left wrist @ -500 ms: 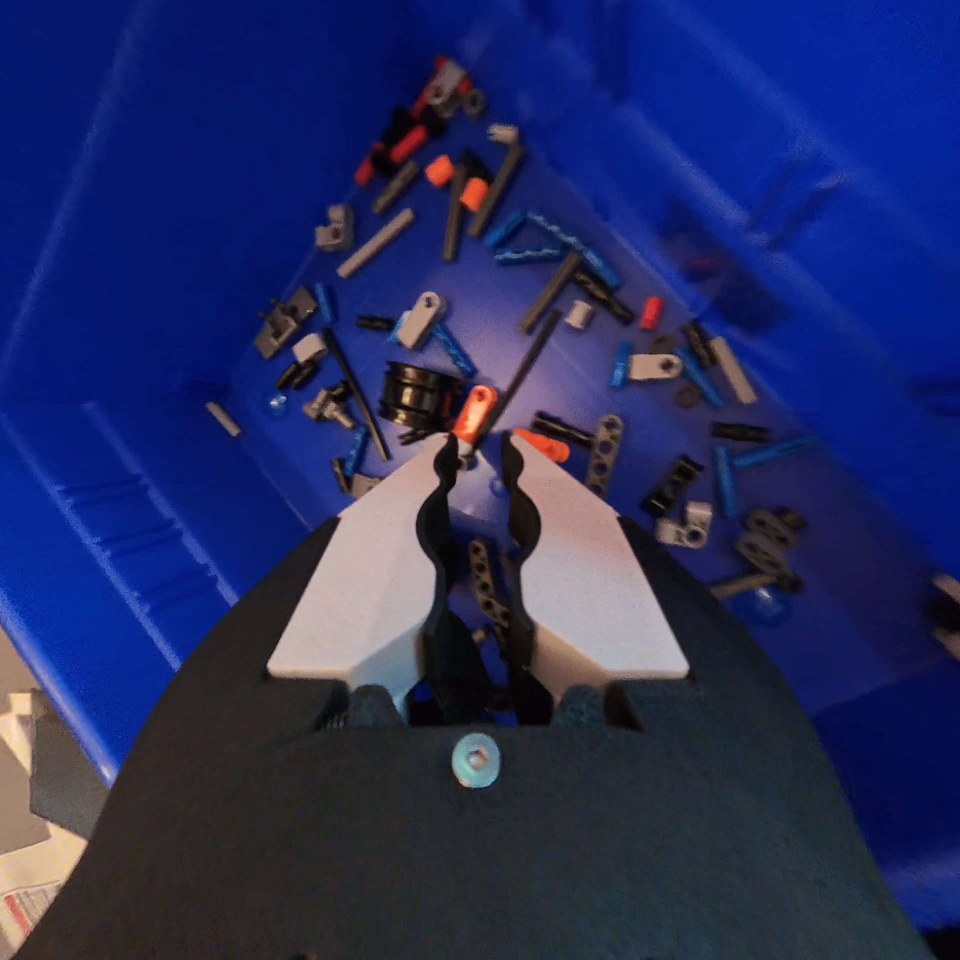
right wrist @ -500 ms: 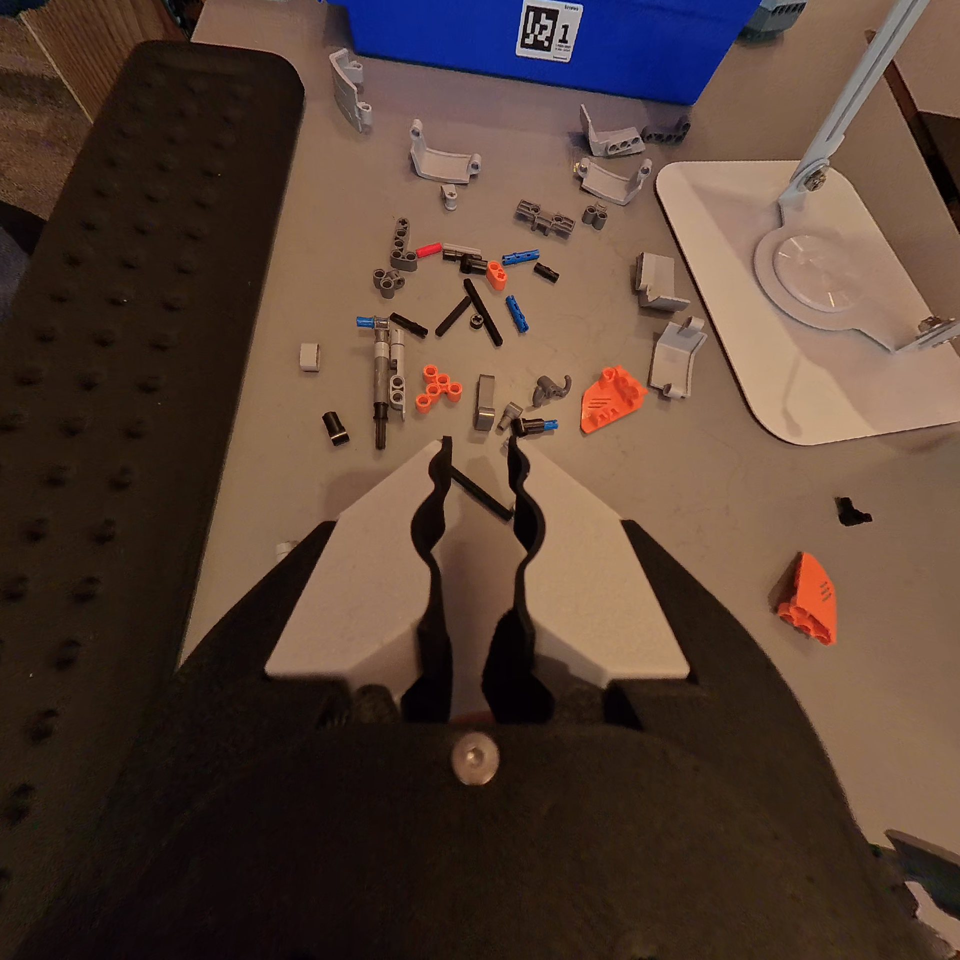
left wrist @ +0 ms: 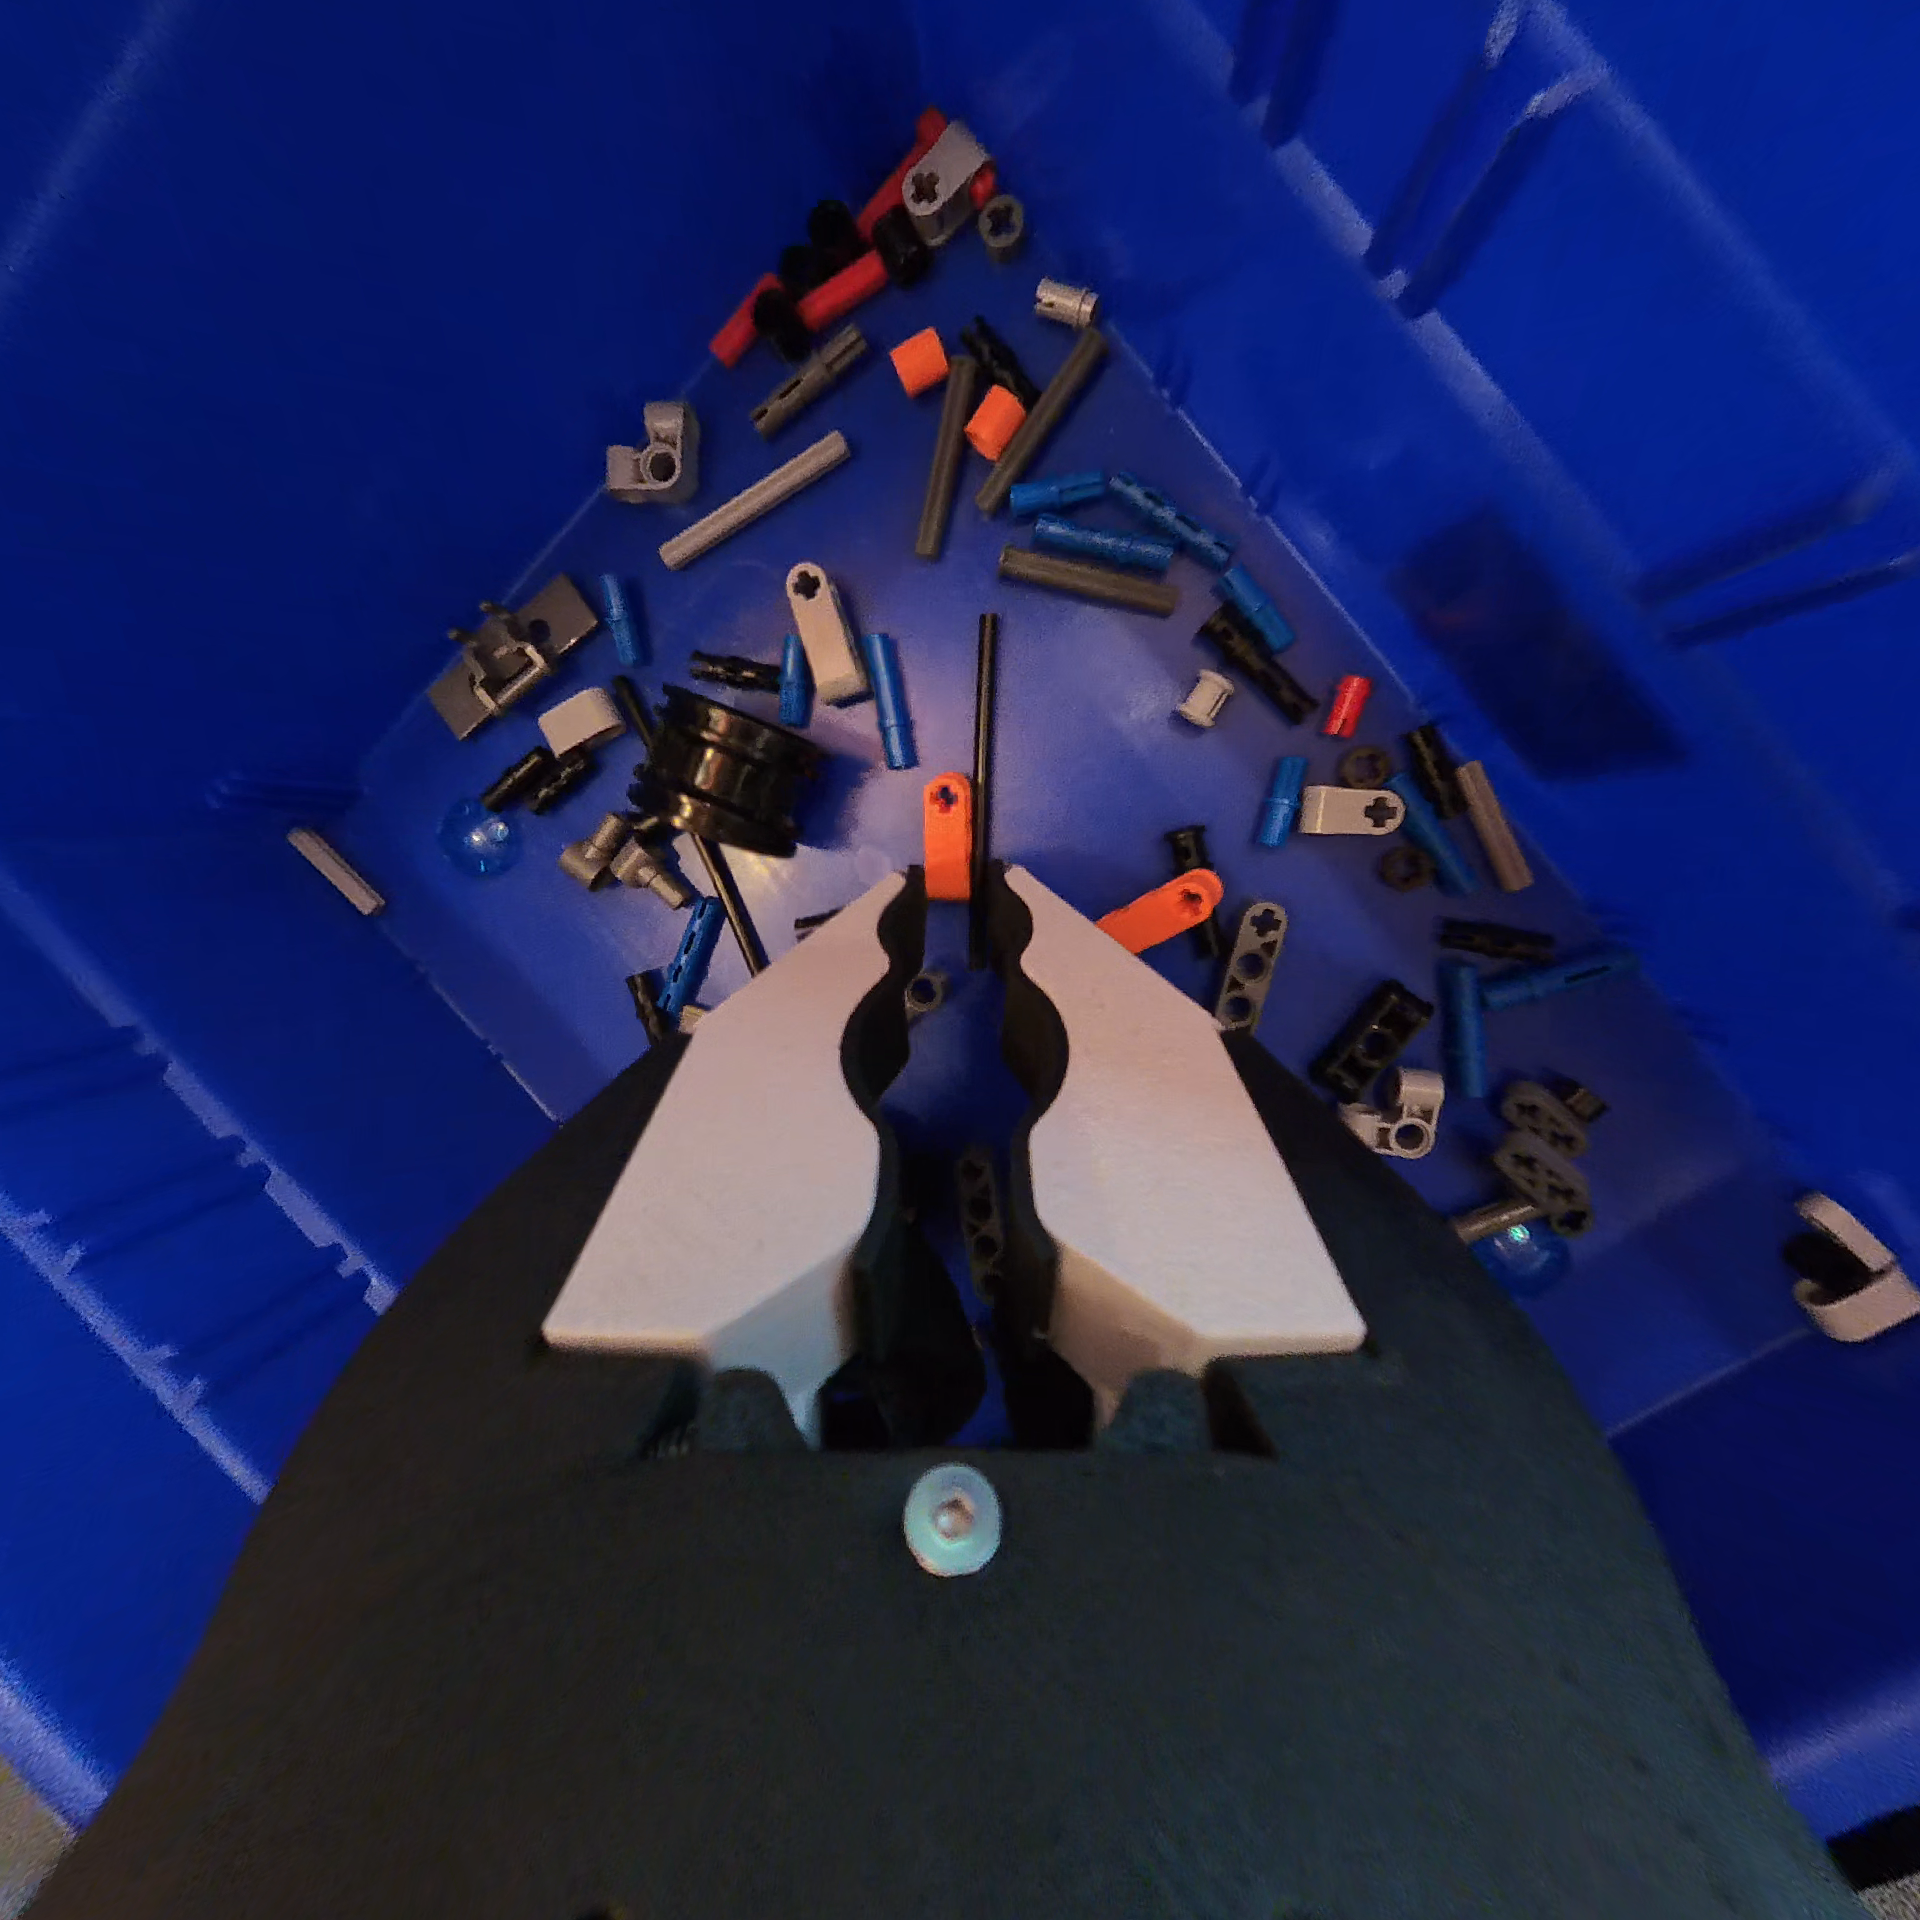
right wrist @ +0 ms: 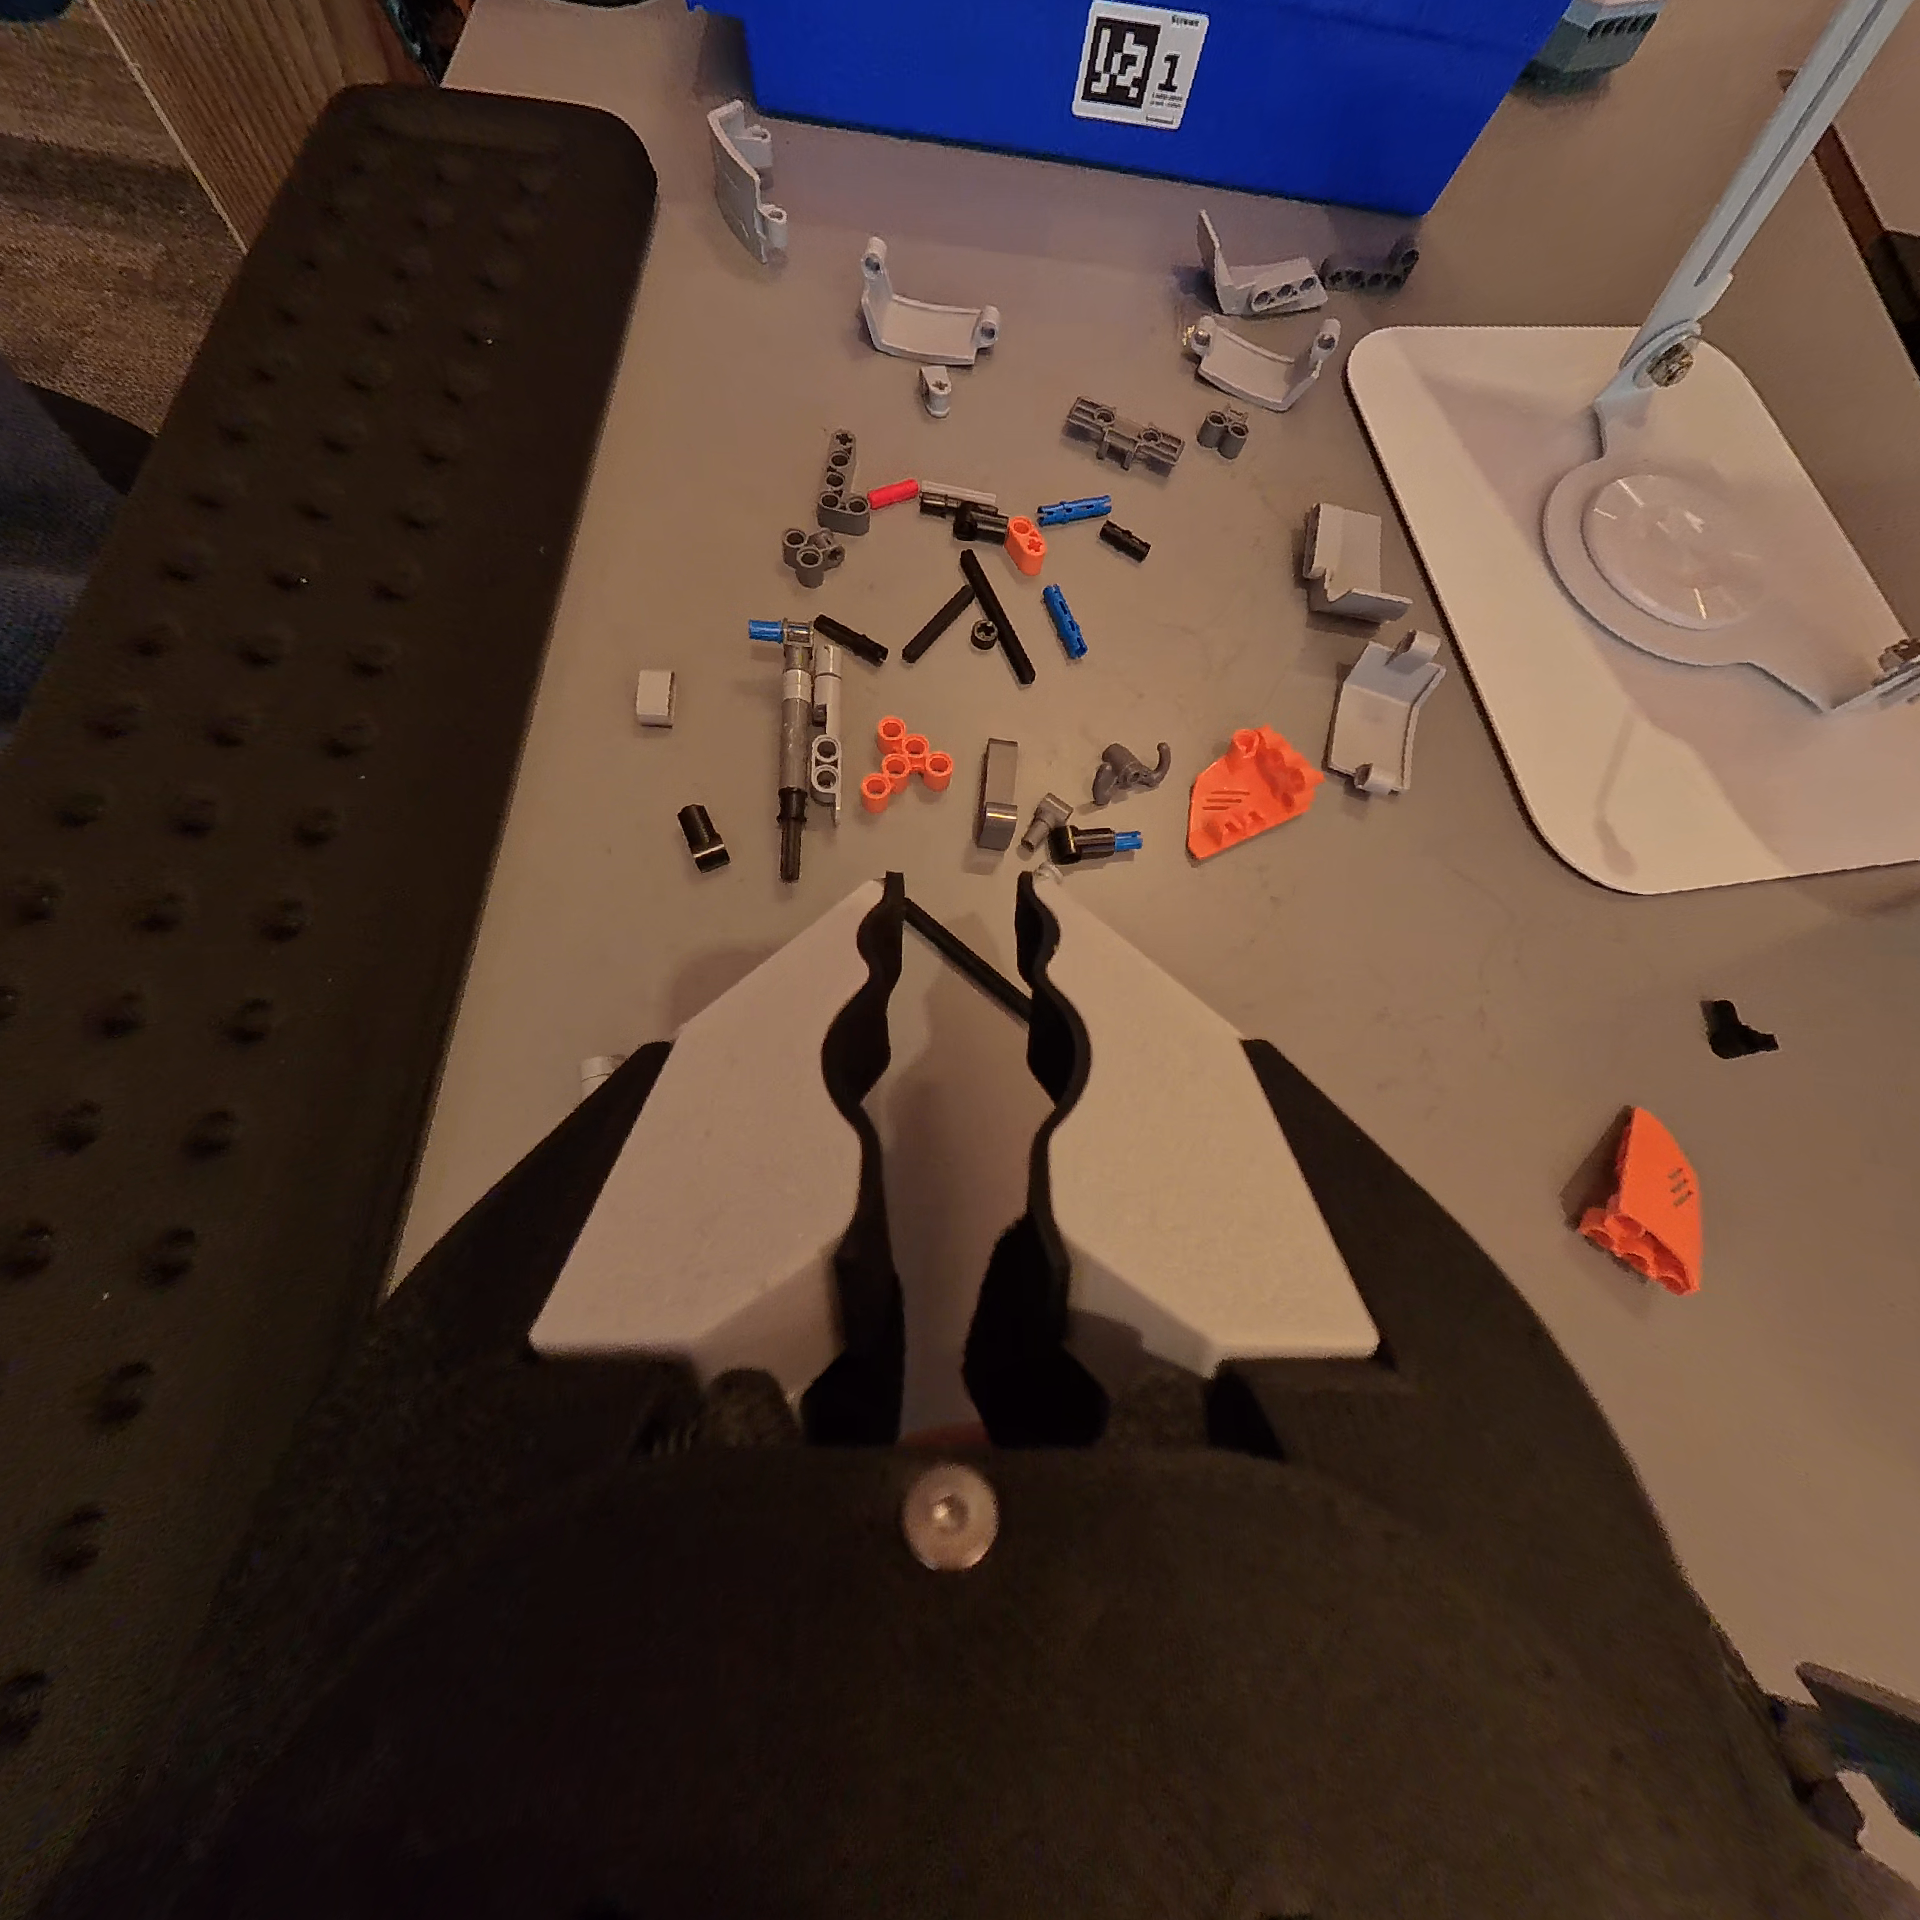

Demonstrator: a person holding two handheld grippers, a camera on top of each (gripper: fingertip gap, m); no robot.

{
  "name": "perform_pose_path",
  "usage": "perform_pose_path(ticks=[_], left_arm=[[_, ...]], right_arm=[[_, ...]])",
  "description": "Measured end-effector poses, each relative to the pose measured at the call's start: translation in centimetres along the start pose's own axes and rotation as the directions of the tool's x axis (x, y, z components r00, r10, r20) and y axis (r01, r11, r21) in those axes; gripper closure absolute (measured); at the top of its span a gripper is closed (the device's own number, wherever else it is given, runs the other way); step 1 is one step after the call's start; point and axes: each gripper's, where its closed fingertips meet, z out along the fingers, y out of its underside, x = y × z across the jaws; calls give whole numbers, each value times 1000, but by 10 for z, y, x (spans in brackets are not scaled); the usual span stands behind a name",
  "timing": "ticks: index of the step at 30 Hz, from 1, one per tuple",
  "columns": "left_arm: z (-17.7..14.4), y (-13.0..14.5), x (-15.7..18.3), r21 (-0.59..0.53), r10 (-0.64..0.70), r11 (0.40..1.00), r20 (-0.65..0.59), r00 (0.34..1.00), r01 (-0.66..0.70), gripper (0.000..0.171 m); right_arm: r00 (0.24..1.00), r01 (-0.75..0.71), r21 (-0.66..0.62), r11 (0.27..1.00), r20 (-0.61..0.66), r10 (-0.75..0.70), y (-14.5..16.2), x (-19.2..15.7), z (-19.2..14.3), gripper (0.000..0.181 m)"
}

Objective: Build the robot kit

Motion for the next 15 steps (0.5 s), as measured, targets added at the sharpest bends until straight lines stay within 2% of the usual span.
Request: perform_pose_path(ticks=[10, 13, 15], left_arm=[[-26, -9, 4, 119, -29, 993, 42, 999, 24, 166], [-51, -17, 5, 168, 4, 985, 141, 990, -28, 166], [-77, -27, 11, 179, 86, 974, 269, 959, -138, 166]], right_arm=[[1000, 2, 19, 1000, 2, -2, -5, -1, -3, 163], [1000, 5, 41, 999, -15, -5, -12, 0, -6, 162], [1000, -2, 65, 998, -29, 3, -19, 1, -10, 162]])
